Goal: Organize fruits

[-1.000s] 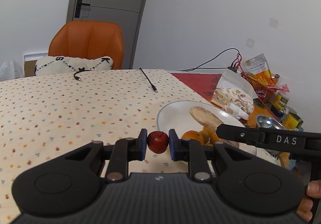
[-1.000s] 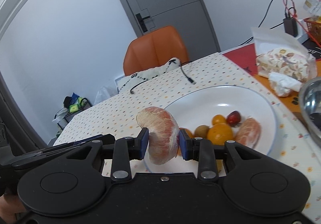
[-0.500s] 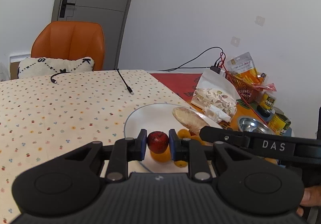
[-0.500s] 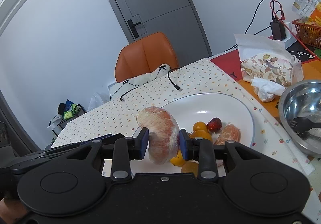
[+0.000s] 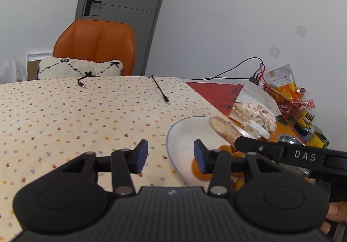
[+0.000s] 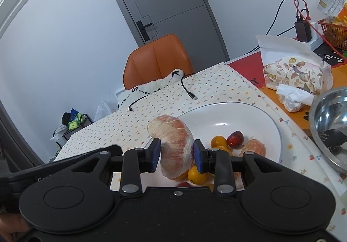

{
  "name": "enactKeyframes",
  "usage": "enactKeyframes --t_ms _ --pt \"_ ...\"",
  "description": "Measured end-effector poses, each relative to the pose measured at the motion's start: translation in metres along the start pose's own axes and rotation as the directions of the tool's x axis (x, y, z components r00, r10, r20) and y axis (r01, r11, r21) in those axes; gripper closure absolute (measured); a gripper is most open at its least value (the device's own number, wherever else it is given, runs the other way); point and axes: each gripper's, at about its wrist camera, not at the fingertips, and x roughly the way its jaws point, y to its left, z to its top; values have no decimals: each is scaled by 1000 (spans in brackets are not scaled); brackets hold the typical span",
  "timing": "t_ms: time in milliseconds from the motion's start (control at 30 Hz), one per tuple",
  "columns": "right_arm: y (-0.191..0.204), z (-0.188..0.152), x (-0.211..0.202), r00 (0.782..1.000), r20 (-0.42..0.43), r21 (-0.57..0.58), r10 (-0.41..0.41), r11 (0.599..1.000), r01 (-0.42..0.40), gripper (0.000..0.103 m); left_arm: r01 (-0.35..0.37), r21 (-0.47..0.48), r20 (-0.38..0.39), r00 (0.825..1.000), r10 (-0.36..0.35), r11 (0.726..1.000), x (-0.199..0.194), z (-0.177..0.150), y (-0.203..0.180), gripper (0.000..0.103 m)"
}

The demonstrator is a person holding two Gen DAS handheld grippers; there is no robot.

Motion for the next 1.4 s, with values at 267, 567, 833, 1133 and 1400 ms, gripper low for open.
enactKeyframes --t_ms 267,567,833,1133,1400 --pt "4 5 13 1000 2 -3 -4 1000 4 72 -38 -6 0 999 38 999 -6 1 14 46" --pt "11 12 34 999 -7 -18 -47 999 47 72 -61 -21 2 998 61 998 -12 0 29 44" --pt "8 11 42 997 17 1 -74 997 74 64 -91 -25 0 996 91 996 -15 0 35 35" --pt "8 2 23 998 14 9 -57 998 57 56 -109 -21 -11 994 109 994 -19 -2 34 28" --pt "14 -4 4 999 17 0 -32 999 32 50 -144 -9 -10 990 144 990 -30 -2 32 20"
